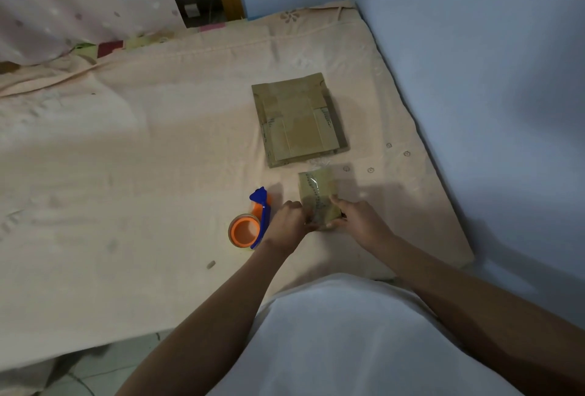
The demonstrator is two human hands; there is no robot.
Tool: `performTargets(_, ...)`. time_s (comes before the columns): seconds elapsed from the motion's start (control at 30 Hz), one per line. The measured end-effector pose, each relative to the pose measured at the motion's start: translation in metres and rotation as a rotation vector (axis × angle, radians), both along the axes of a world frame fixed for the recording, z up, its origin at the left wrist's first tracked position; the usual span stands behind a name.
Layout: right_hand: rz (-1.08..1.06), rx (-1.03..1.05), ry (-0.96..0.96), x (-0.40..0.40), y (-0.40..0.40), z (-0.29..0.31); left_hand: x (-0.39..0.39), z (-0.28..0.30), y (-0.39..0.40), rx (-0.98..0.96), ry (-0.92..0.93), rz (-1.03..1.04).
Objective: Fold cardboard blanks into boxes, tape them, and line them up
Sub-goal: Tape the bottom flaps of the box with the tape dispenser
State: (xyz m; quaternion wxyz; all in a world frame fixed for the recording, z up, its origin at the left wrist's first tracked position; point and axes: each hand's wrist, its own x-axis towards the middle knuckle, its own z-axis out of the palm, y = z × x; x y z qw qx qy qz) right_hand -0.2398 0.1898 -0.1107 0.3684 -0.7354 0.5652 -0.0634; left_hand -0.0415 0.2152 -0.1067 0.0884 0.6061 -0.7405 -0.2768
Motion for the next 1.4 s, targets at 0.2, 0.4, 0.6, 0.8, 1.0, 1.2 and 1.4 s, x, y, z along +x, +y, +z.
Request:
performTargets(0.2,0.183,-0.019,0.145,-0.007,-0.003,0.0,0.0,-0.004,0.006,-0.076,-0.076,-0.087)
performTargets(0.4,0.21,-0.038,0.106,-0.013,0.006,-0.007,0.007,-0.007,0.006,-0.095,-0.025,-0.129)
performTargets(0.6,0.249,-0.041,0.126,-0.016,0.007,-0.011,0.013,-0.008,0.007,-0.1,-0.021,-0.158)
performTargets(0.8,0.002,0.151,0.094,0.0,0.014,0.012,0.005,-0.009,0.009,-0.115,-0.042,-0.097)
performTargets(1.0,0.317,-0.112,0.456,0.01,0.001,0.011,-0.009,0.001,0.001,-0.091,-0.115,-0.055)
performTargets(1.2,0.25,-0.001,0.147,-0.011,-0.001,0.01,0.004,-0.003,0.004,-0.043,0.038,-0.04)
performTargets(1.4,0.201,0.012,0.007,-0.028,0.004,-0.004,0.017,-0.01,0.007,-0.044,0.019,-0.134)
